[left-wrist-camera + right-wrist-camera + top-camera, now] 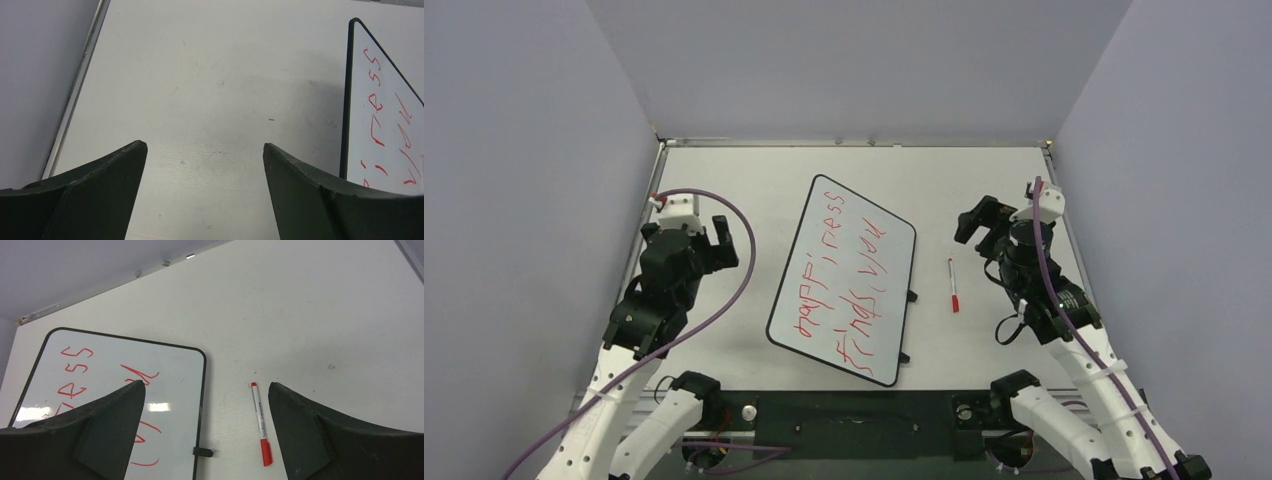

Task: Write a sentence on the whiteboard
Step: Reset both arms

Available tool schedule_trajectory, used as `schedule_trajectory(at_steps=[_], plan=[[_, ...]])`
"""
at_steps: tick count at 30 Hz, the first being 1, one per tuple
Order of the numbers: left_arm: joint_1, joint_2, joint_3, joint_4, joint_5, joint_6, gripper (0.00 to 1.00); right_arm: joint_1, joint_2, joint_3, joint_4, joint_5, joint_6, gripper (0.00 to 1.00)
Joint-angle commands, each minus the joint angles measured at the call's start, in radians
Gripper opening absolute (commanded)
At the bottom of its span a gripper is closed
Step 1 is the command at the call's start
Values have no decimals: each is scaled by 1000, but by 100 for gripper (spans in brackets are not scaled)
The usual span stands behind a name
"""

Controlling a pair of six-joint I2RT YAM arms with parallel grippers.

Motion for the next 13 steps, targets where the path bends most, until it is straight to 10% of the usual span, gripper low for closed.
schedule_trajectory(at_steps=[1, 13], plan=[[8, -13, -2, 60, 9, -1, 85, -5, -35, 4, 18, -20, -11, 90], [8, -15, -5, 61, 8, 2, 84, 0, -89, -13, 30, -40, -56, 94]])
